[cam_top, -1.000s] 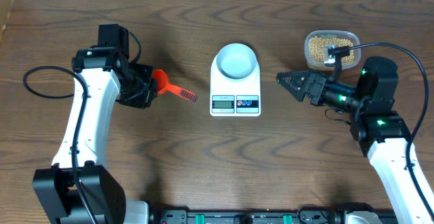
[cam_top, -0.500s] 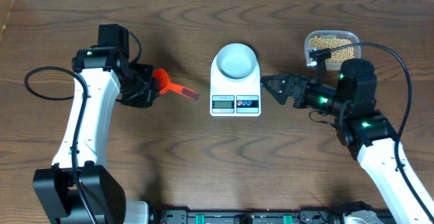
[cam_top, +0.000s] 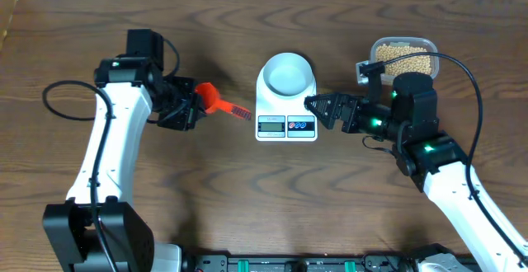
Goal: Scoop item into bowl and weigh 50g on scale
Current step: 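Move the right gripper toward the scoop handle above the scale, then close the right gripper on the scoop handle held by the left gripper, then open the left gripper and pull the scoop away with the right gripper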
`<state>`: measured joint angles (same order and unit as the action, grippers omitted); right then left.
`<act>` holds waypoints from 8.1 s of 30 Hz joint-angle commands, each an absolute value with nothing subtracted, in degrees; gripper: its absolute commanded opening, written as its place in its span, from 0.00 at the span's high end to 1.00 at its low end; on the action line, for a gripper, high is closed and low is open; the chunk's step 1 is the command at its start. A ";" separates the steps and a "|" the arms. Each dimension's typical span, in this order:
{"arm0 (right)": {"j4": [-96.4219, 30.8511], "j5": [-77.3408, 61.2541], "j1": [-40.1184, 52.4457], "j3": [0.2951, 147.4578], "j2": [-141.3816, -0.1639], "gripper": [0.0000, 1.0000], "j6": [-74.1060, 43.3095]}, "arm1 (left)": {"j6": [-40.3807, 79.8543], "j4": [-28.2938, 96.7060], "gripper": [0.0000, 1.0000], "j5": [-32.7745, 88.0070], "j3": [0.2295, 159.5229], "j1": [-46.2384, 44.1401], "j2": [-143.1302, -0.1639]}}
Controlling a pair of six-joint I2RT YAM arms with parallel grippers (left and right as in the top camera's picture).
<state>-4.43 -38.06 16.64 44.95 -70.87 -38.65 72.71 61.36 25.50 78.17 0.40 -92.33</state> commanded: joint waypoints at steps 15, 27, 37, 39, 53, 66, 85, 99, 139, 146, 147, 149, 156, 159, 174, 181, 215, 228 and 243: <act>-1.04 -37.58 20.73 45.91 -70.89 0.01 -38.92 | 82.87 59.48 0.93 26.63 78.32 -10.02 -91.42; -1.04 -37.56 20.73 45.91 -70.89 0.01 -38.92 | 83.55 56.21 0.93 30.57 78.32 -11.99 -91.42; -1.02 -36.99 20.73 45.91 -70.89 0.01 -38.94 | 85.47 56.07 0.93 31.09 78.32 -11.99 -91.42; -1.04 -36.99 20.73 45.91 -70.89 0.01 -38.94 | 85.67 55.79 0.93 31.09 78.32 -11.99 -91.42; -1.02 -36.93 24.38 45.91 -70.89 0.01 -38.46 | 86.30 50.22 0.93 30.81 78.32 -16.88 -91.42; -0.99 -36.29 24.43 45.91 -70.89 0.04 -37.63 | 87.39 49.23 0.93 30.57 78.32 -19.70 -91.42; -1.02 -34.79 24.45 45.91 -70.89 0.37 -37.63 | 88.44 46.98 0.93 30.44 78.32 -21.37 -91.42; -1.02 -34.61 24.45 45.91 -70.89 0.52 -37.63 | 88.68 46.96 0.92 30.41 78.32 -22.81 -91.42; 0.45 -32.03 24.45 45.91 -70.89 0.63 -37.65 | 105.32 47.03 0.93 30.41 78.32 -25.10 -91.42; 0.45 -32.01 24.45 45.91 -70.89 0.73 -37.65 | 105.34 47.00 0.93 30.41 78.32 -25.10 -91.44; 0.45 -32.01 24.45 45.91 -70.89 0.78 -37.65 | 105.34 47.00 0.93 30.41 78.32 -25.10 -91.42; 0.45 -32.01 24.45 45.91 -70.89 0.84 -37.65 | 105.34 47.00 0.93 30.41 78.32 -25.10 -91.44; 0.45 -32.03 24.45 45.91 -70.89 0.92 -37.65 | 105.34 47.00 0.93 30.41 78.32 -25.10 -91.42; 0.45 -32.03 24.45 45.91 -70.89 0.92 -37.65 | 105.32 47.00 0.93 30.41 78.32 -25.10 -91.42; 0.43 -31.79 24.43 45.91 -70.89 0.69 -37.65 | 105.34 47.24 0.93 27.55 78.32 -25.10 -91.42; 0.43 -31.66 24.45 45.91 -70.89 0.91 -37.67 | 105.32 47.24 0.93 27.40 78.32 -25.10 -91.44; -0.23 -28.45 24.29 45.91 -70.89 0.99 -37.67 | 99.61 46.96 0.18 27.44 78.35 -24.77 -90.43; 0.67 -27.70 21.15 46.39 -70.81 0.99 -37.67 | 85.82 47.03 0.17 16.67 78.35 -19.66 -78.89; -20.05 -20.73 19.86 59.42 -70.76 0.99 -30.57 | 49.89 47.07 0.17 6.74 78.32 -19.68 -74.59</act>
<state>-16.34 -25.02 20.18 54.39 -70.87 -34.87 63.20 46.92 8.62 78.17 -19.92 -74.78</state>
